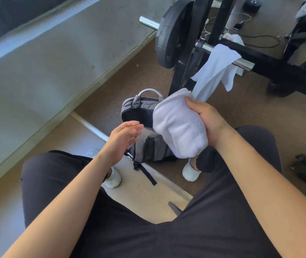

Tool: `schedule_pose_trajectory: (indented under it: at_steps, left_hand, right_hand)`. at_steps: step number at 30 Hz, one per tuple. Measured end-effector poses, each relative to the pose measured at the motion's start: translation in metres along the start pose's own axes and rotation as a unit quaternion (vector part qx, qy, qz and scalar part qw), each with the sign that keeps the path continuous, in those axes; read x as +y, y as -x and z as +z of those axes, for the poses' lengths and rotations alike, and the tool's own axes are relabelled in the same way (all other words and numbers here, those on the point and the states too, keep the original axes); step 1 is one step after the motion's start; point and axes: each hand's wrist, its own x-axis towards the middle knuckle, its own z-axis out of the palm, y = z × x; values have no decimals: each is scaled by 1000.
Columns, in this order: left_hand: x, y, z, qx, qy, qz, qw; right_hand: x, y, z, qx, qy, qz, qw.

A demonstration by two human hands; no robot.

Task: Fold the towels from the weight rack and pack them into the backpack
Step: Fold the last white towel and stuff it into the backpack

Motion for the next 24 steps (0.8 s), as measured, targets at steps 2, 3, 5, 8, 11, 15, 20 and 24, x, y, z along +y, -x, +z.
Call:
schedule_pose_trajectory:
  at_steps: [2,3,5,8,11,15,20,24]
  left_hand:
    - [0,1,5,-51,-62,48,996]
    - [1,1,7,-72,-84,73,991]
    - [4,2,13,-101,-117,108,982]
    - [11,5,20,-142,-170,132,966]
    - [12,7,18,-196,-211,84,954]
    - [2,6,6,-228,-315,2,921]
    - [-1,6,-10,-211,-301,-31,930]
    - [6,9,-14,-129,-77,-18,988]
  right_hand:
    - [-1,-1,6,-11,16,18,1000]
    - [-1,-1,9,-20,25,26,999]
    - [-1,-1,11,-41,41,32,998]
    - [-2,2,14,-54,53,40,996]
    - [-3,1,12,-31,44,34,998]
    - [-7,-4,0,24,21,48,998]
    - [-10,-8,-25,119,-14,11,993]
    - [-5,-15,-48,186,-28,8,982]
